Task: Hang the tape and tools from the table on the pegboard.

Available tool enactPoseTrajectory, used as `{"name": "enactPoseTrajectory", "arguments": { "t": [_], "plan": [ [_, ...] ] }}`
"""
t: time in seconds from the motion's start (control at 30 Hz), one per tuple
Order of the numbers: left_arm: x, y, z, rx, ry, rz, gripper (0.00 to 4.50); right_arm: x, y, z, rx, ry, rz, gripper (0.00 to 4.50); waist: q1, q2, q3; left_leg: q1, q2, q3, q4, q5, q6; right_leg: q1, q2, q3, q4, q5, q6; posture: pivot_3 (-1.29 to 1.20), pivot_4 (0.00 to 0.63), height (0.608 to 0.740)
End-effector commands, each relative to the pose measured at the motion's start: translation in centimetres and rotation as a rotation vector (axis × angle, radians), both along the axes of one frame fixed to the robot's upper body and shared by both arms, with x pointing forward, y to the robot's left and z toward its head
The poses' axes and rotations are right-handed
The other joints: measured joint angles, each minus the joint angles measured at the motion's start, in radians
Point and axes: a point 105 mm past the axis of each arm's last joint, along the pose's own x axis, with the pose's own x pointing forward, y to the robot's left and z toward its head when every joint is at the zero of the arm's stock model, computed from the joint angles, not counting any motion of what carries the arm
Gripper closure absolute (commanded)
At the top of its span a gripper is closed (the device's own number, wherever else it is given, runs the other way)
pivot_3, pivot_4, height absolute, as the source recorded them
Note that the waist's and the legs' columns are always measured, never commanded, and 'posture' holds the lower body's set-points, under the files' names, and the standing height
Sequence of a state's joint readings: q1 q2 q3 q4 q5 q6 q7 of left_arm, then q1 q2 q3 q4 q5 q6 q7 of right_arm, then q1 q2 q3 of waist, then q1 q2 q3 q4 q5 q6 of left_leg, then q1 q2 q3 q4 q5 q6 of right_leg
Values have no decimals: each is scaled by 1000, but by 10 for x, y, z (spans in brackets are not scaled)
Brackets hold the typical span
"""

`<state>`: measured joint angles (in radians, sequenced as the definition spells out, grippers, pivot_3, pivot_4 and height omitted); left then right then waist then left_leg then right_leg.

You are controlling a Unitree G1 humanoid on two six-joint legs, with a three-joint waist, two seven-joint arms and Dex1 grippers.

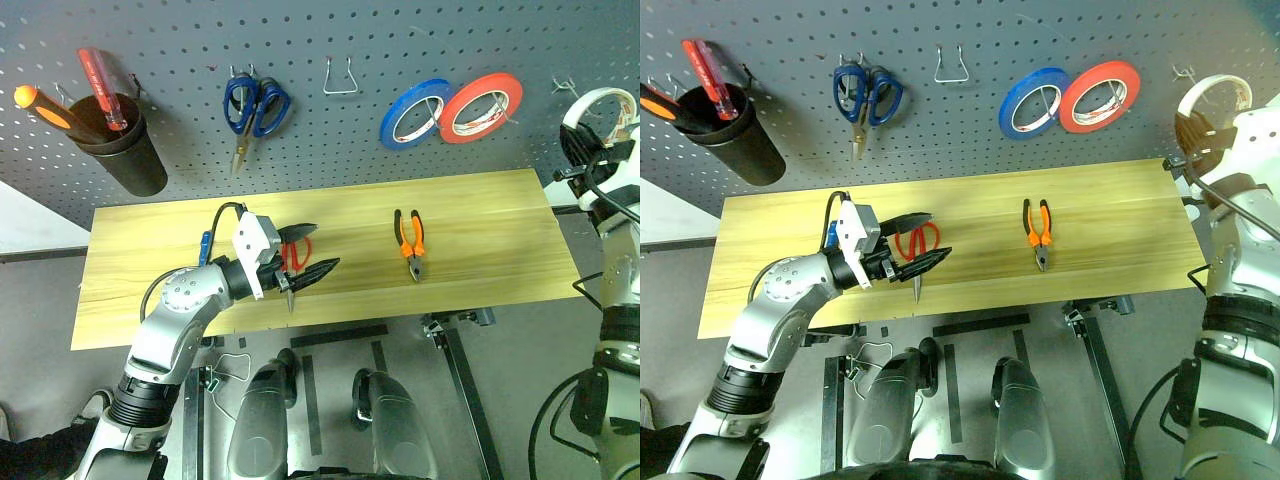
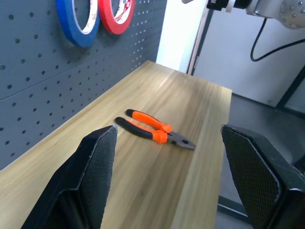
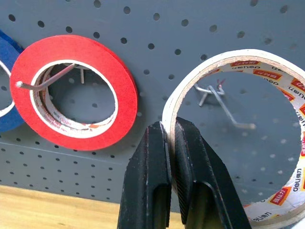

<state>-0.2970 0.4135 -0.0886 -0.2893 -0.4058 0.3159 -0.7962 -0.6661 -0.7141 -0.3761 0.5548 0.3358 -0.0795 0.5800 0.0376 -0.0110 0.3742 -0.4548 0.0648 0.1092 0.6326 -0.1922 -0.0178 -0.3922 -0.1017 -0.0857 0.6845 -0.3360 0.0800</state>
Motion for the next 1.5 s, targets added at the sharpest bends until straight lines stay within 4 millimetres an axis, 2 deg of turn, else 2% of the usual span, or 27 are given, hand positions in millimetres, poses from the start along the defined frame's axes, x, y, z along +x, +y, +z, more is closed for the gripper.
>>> {"name": "enactPoseTrajectory", "arguments": {
  "t": [0.03,0.4,0.57,0.73,0.83,1.1,1.17,1.23,1.33,1.43,1.5],
  "plan": [
    [-6,2,13,-17,-50,-5,859,8,6,9,-4,-46,20,4459,-1,0,0,0,0,0,0,0,0,0,0,0,0,0,0,99,354,717],
    [-9,9,17,11,-55,18,859,44,21,1,59,8,48,4459,1,0,0,0,0,0,0,0,0,0,0,0,0,0,0,144,366,717],
    [-9,9,18,11,-56,23,859,50,25,1,60,20,43,4459,1,0,0,0,0,0,0,0,0,0,0,0,0,0,0,146,366,717],
    [-9,9,20,7,-60,29,859,52,20,-1,62,32,-8,4459,1,0,0,0,0,0,0,0,0,0,0,0,0,0,0,148,364,717],
    [-8,8,20,4,-62,32,859,51,12,-3,51,40,-59,3613,2,0,0,0,0,0,0,0,0,0,0,0,0,0,0,146,361,717],
    [-9,5,12,12,-46,34,859,45,-2,-13,54,53,-101,961,2,0,0,0,0,0,0,0,0,0,0,0,0,0,0,128,347,717],
    [-11,5,9,19,-37,33,859,40,-4,-24,26,77,-90,961,3,0,0,0,0,0,0,0,0,0,0,0,0,0,0,121,342,717],
    [-14,13,3,43,-14,51,859,25,-7,-47,4,114,-105,961,7,0,0,0,0,0,0,0,0,0,0,0,0,0,0,118,338,717],
    [-20,23,-9,71,26,91,859,-11,-3,-99,-54,300,-170,961,18,0,-1,-3,0,-2,-2,0,0,-1,-1,-2,-2,0,0,105,332,717],
    [-26,31,-21,99,64,115,859,-55,32,-136,-56,469,-160,961,23,3,-2,-7,0,-3,-2,0,0,-6,0,-2,-2,0,0,86,337,717],
    [-26,34,-21,76,85,136,859,-73,61,-144,-40,535,-122,961,7,4,-2,-7,0,-2,-2,0,-1,-6,-1,-1,-1,0,0,79,342,717]
  ]
}}
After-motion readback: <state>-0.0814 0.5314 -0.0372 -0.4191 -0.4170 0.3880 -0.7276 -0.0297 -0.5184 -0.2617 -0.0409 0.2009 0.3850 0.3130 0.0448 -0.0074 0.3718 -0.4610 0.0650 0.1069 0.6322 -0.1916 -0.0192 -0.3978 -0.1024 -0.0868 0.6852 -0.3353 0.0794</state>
